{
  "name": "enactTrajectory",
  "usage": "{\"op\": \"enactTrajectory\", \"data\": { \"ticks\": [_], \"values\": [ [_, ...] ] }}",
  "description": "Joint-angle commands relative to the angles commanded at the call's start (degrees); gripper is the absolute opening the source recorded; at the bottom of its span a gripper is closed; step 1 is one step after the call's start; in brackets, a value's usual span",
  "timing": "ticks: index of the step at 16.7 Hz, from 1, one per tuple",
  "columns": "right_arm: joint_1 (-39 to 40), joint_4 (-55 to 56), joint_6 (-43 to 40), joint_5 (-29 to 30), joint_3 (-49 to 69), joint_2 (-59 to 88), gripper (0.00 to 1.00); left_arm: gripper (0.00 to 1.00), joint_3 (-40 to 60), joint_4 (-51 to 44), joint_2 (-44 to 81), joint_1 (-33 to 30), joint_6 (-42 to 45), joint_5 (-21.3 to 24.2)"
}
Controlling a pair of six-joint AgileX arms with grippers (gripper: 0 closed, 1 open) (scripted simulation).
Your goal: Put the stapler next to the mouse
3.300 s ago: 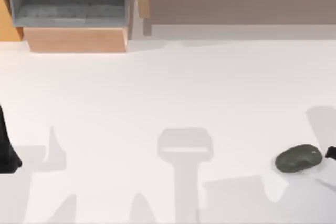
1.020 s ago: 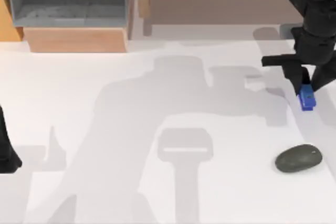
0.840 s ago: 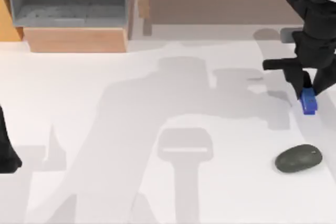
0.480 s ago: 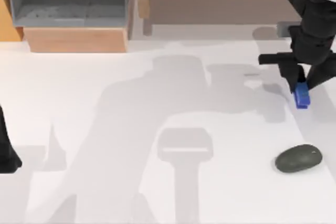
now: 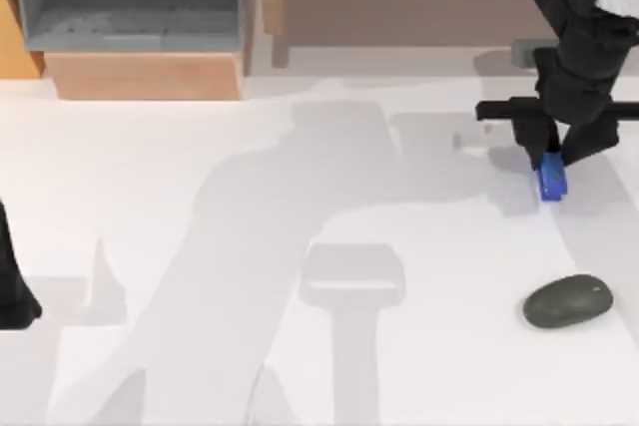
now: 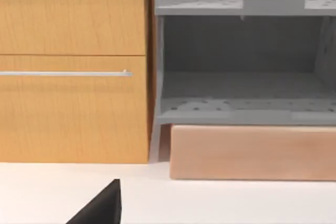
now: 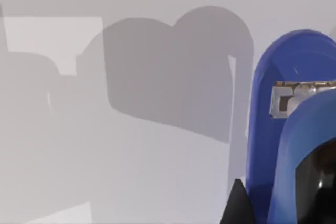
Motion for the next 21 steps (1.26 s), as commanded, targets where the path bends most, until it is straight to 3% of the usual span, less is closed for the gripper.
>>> {"op": "enactTrajectory", "data": {
  "ticks": [2, 15, 21],
  "values": [
    [0.00, 0.00, 0.00, 0.00, 0.00, 0.00, 0.00, 1.00, 0.00, 0.00, 0.00, 0.00, 0.00, 0.00],
    [0.00, 0.00, 0.00, 0.00, 0.00, 0.00, 0.98, 1.00, 0.00, 0.00, 0.00, 0.00, 0.00, 0.00],
    [0.00, 0.00, 0.00, 0.00, 0.00, 0.00, 1.00, 1.00, 0.00, 0.00, 0.00, 0.00, 0.00, 0.00]
  ]
}}
